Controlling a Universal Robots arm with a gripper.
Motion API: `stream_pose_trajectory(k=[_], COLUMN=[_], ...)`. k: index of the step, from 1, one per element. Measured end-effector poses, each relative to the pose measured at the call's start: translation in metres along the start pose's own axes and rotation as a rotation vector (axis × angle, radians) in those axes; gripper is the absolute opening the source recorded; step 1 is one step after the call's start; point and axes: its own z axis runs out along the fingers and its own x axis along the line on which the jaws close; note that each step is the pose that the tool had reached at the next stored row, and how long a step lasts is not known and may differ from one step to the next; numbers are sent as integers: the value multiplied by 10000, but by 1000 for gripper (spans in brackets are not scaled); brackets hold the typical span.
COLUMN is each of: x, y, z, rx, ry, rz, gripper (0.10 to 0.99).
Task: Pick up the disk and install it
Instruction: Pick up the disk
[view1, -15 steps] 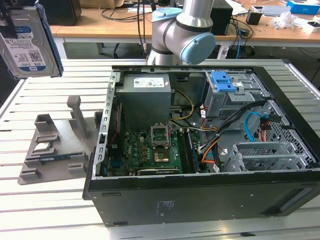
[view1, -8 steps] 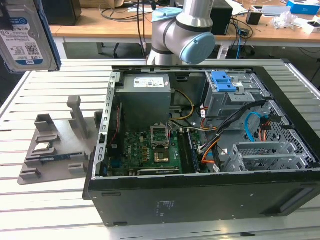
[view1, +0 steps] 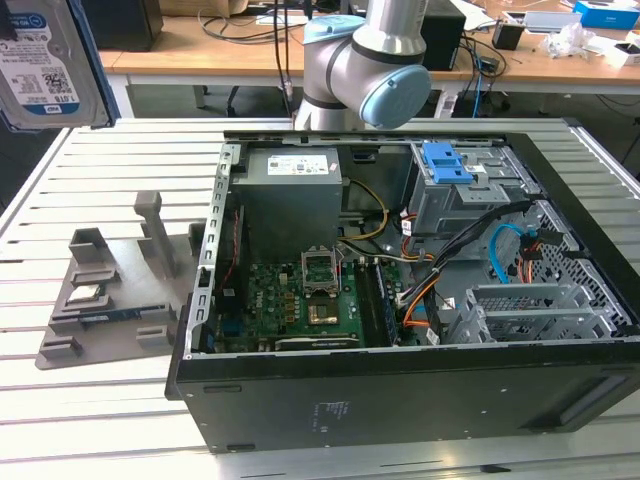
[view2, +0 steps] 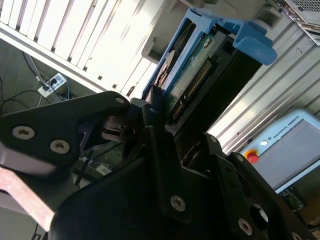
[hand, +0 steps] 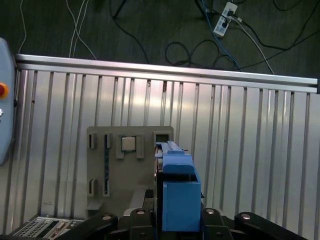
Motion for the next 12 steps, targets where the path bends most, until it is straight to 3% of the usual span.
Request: stream_pose_trajectory(k=[6,12], x=[0,1], y=[6,17], z=[-124,-361], rx=[1,1], ry=[0,-1], rz=[0,0], gripper=[365,365])
